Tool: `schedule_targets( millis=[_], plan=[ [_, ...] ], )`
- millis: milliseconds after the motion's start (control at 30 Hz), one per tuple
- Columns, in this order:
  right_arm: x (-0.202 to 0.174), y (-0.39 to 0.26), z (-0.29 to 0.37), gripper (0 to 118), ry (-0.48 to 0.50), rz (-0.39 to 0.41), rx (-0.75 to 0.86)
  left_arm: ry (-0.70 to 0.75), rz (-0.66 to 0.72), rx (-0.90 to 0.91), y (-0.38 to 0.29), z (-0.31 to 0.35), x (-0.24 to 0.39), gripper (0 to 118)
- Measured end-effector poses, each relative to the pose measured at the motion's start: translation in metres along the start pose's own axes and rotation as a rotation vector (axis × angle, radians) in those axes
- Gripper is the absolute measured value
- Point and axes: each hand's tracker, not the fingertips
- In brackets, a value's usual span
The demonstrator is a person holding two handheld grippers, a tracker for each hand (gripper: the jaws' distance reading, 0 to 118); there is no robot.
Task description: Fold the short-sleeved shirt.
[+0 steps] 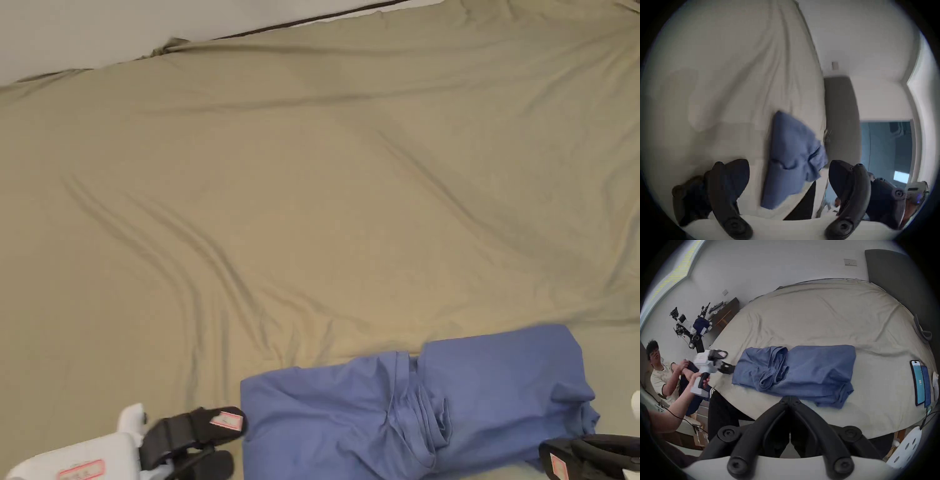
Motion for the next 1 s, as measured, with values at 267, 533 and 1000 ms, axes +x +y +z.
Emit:
schedule_targets(
  millis=[267, 533, 1000],
  plan=[
    [-0.006, 0.01, -0.003, 2, 0.019, 0.029, -0.001, -0.123, 0.011, 0.051, 0.011, -0.076, 0.009, 12],
    [0.003, 0.018, -0.008, 2, 0.002, 0.028, -0.006, 0.019, 0.002, 0.02, 0.007, -0.022, 0.026, 12],
    [0.023, 0.022, -0.004, 2, 0.024, 0.025, 0.02, 0.677, -0.3, 0.11, -0.012, -0.038, 0.184, 39]
  ],
)
